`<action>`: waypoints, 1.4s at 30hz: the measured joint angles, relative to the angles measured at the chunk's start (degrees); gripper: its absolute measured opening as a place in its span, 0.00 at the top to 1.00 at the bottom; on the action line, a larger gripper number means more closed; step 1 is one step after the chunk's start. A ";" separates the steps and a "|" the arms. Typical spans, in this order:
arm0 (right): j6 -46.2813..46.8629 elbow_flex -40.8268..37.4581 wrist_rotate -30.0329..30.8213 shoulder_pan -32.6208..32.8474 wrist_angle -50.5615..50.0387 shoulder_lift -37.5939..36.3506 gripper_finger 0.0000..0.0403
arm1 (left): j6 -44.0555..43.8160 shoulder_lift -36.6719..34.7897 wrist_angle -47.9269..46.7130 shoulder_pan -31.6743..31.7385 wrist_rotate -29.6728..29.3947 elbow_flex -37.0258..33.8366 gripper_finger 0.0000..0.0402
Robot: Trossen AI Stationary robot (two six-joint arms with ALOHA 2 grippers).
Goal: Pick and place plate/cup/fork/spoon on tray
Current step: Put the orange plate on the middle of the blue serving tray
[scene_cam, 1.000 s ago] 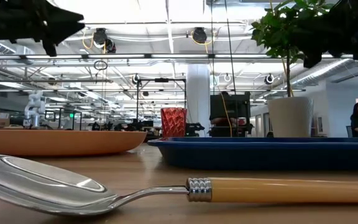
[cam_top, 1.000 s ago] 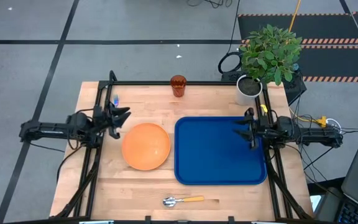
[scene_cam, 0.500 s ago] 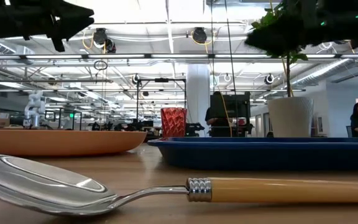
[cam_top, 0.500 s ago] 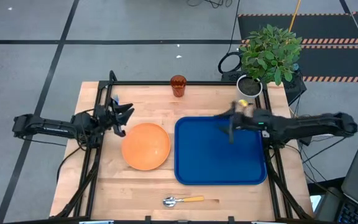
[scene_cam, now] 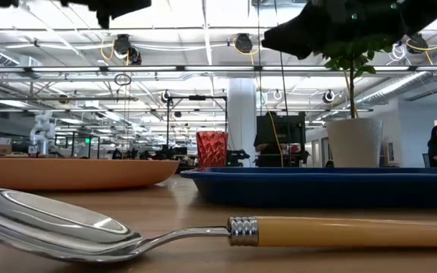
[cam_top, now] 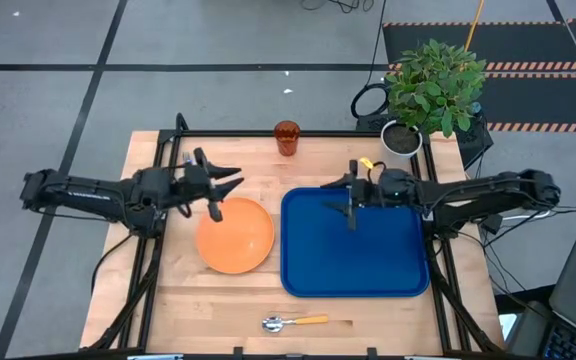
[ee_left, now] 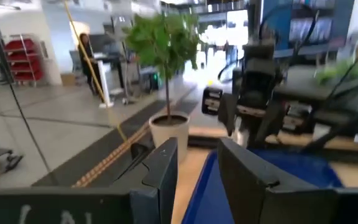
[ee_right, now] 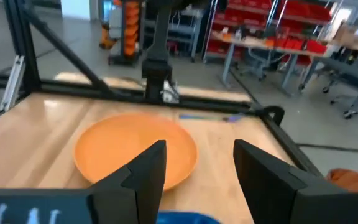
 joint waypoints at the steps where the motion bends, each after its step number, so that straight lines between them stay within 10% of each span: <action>1: 0.00 1.16 0.57 0.30 -3.03 0.06 0.55 | 0.59 0.92 -2.03 -0.04 -0.51 1.27 0.71; 16: -0.14 15.33 10.58 0.60 -19.74 14.17 0.55 | 9.96 3.25 -12.61 3.28 -7.46 5.71 0.71; 42: 18.81 46.14 4.32 0.44 -29.82 50.01 0.55 | 8.26 -8.88 -26.26 -0.49 -14.89 8.62 0.71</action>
